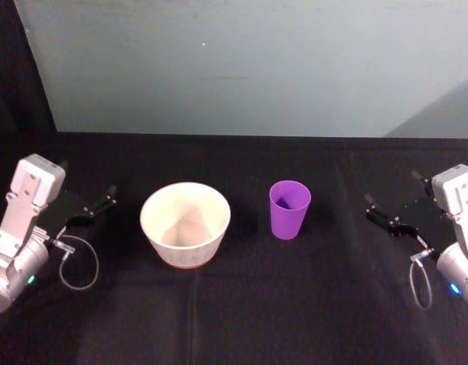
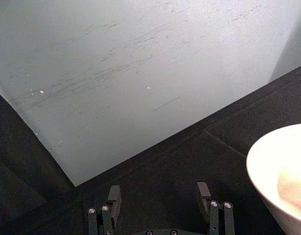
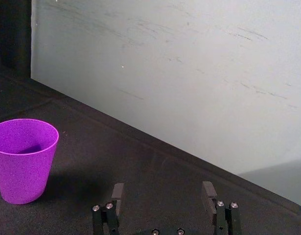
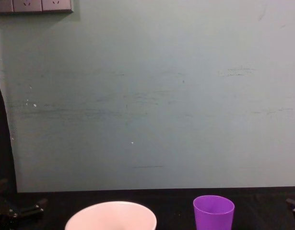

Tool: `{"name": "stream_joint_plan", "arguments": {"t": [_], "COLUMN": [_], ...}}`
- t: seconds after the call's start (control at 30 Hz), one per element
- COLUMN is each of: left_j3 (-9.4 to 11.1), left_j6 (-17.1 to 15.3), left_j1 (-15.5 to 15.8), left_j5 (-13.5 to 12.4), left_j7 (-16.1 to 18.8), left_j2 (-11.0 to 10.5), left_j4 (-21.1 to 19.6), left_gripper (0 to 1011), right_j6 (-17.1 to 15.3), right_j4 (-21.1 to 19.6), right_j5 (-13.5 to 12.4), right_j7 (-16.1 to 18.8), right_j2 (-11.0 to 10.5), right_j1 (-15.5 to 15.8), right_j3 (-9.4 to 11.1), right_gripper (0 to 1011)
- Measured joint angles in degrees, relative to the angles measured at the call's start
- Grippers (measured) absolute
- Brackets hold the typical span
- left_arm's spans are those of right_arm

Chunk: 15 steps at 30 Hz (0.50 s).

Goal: Pick up the cup and pour the mung beans from the cup into the bowl.

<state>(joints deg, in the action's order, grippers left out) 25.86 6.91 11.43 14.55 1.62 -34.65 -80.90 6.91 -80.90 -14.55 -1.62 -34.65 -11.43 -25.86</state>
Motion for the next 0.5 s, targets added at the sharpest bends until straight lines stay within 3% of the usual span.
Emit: {"name": "stream_joint_plan", "arguments": {"t": [0.5], "left_j3": [0.0], "left_j6": [0.0], "left_j1": [0.0], "left_j5": [0.0], "left_j7": [0.0], "left_j2": [0.0], "left_j4": [0.0], "left_gripper": [1012], "right_j6": [0.0], "right_j4": [0.0], "right_j5": [0.0], "right_j7": [0.0], "right_j2": [0.0], "right_j1": [0.0], "right_j3": [0.0], "right_gripper": [1003]}}
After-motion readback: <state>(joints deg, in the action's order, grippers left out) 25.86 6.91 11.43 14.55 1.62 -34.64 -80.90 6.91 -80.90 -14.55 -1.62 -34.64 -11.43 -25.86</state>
